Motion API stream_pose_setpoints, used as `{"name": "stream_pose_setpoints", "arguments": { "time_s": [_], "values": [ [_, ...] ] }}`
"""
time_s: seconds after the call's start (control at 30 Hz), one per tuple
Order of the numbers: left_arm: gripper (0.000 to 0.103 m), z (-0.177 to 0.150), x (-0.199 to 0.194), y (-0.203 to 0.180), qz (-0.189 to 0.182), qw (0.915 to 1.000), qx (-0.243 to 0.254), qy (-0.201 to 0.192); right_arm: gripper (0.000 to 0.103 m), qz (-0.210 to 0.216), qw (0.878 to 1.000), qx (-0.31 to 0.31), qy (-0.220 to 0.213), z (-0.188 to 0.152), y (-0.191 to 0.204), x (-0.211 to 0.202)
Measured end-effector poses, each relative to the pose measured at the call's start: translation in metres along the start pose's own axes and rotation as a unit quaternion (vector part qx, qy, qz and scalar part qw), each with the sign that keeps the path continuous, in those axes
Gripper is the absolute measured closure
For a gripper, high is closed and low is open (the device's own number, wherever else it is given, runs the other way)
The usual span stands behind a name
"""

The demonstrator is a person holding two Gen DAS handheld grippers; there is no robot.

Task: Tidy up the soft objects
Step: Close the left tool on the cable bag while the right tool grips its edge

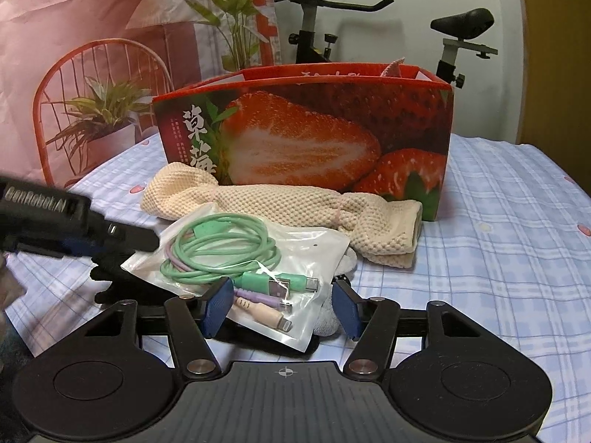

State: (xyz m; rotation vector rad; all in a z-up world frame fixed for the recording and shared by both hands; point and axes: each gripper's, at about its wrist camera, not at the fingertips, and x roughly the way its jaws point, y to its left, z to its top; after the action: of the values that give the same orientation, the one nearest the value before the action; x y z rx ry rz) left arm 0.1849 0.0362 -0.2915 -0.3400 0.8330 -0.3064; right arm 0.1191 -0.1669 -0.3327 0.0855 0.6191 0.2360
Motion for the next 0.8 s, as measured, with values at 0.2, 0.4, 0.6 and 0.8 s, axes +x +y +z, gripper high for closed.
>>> {"name": "stream_pose_setpoints", "arguments": {
  "time_s": [0.2, 0.4, 0.6, 0.8],
  "values": [
    [0.073, 0.006, 0.014, -0.011, -0.048, 0.9987, 0.002, 0.017, 0.047, 0.003, 1.000, 0.004, 0.000, 0.000, -0.002, 0.000],
    [0.081, 0.001, -0.005, -0.036, -0.044, 0.9976, 0.053, -0.002, 0.048, 0.021, 0.999, 0.032, -0.003, 0.002, -0.009, -0.003],
    [0.081, -0.013, -0.018, -0.044, -0.038, 0.9971, 0.065, -0.003, 0.048, 0.062, 0.994, 0.084, -0.006, 0.003, -0.019, -0.007],
    [0.081, -0.029, -0.016, -0.029, -0.028, 0.9984, 0.045, 0.018, 0.047, 0.055, 0.996, 0.074, -0.005, 0.002, -0.013, -0.008]
  ]
}}
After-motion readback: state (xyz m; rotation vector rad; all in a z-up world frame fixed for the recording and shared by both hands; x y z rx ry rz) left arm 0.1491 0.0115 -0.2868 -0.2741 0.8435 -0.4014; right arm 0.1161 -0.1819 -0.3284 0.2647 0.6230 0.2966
